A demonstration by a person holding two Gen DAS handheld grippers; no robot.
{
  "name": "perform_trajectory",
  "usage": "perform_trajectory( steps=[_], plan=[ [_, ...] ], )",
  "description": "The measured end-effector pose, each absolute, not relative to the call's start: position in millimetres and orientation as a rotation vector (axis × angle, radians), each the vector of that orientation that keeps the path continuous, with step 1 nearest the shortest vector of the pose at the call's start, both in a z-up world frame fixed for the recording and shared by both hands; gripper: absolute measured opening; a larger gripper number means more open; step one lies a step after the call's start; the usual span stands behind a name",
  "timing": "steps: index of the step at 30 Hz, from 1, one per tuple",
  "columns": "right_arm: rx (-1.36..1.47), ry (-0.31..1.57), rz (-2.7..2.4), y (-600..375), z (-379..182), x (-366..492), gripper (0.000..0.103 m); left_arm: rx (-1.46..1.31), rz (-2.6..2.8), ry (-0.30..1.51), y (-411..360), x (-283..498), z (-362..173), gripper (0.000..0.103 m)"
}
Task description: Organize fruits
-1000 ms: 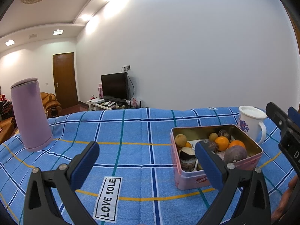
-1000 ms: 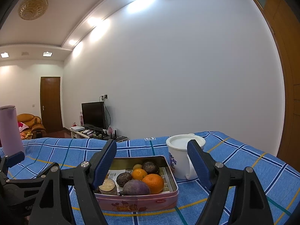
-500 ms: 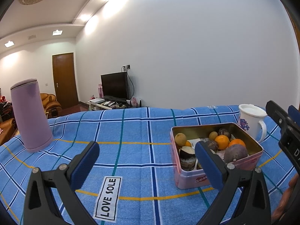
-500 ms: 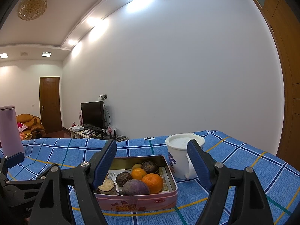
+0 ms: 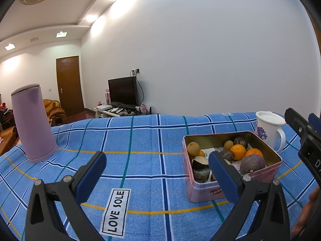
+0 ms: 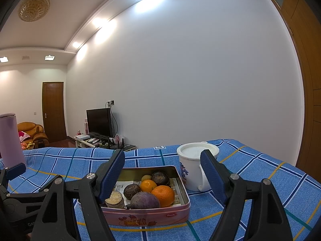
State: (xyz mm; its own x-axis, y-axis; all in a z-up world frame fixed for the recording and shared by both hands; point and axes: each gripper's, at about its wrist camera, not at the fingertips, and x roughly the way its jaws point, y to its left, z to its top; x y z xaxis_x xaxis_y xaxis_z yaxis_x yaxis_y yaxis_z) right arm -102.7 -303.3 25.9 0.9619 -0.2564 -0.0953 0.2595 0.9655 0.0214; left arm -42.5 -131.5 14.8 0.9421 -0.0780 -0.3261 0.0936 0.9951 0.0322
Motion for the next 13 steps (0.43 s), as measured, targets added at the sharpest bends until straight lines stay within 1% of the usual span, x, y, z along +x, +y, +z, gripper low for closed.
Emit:
perform_trajectory(
  steps=[13],
  plan=[
    [0.047, 0.105, -0.279, -304.8, 23.8, -102.6, 0.079, 0.044, -0.100, 0.340, -131.5, -41.6, 15.5, 0.103]
  ],
)
